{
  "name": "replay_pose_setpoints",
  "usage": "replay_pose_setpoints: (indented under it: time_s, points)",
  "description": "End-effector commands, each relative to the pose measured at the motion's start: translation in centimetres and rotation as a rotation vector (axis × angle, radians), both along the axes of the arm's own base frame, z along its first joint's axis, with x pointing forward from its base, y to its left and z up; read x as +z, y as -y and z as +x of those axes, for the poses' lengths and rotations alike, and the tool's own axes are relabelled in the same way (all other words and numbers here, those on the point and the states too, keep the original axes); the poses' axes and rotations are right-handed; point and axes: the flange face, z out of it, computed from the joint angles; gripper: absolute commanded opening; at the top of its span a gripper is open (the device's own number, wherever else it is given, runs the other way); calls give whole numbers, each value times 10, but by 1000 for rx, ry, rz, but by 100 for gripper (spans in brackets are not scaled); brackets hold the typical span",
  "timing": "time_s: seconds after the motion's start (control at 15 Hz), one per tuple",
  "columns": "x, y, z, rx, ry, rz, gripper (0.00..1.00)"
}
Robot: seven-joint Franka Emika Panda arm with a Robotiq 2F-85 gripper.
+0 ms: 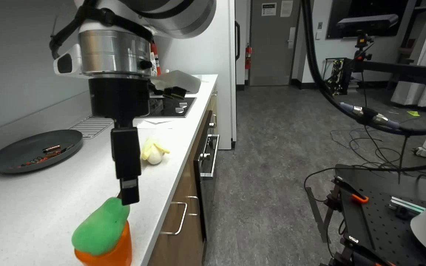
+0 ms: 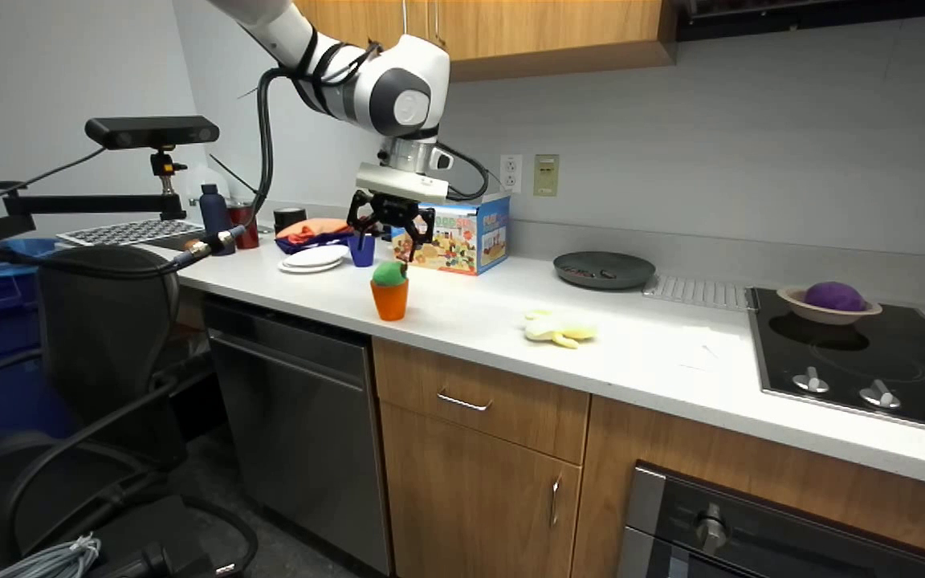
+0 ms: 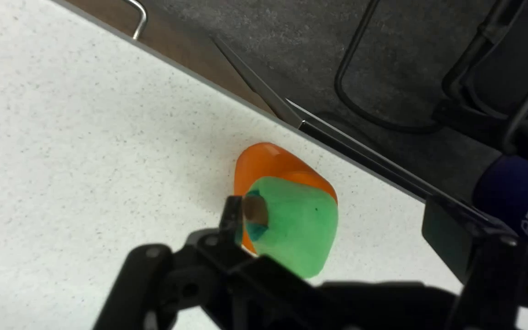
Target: Remove the pear plushy from the cup and put it on the counter
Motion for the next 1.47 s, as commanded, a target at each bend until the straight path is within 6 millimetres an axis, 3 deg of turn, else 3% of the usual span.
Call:
replay_pose_setpoints:
  time_s: [0.0,1.07,1.4]
  points:
    - [14,-7,3,32,9,-48,100]
    - [3,2,-12,182,-5,-164,100]
    - [3,-10,-8,202,0,-146,100]
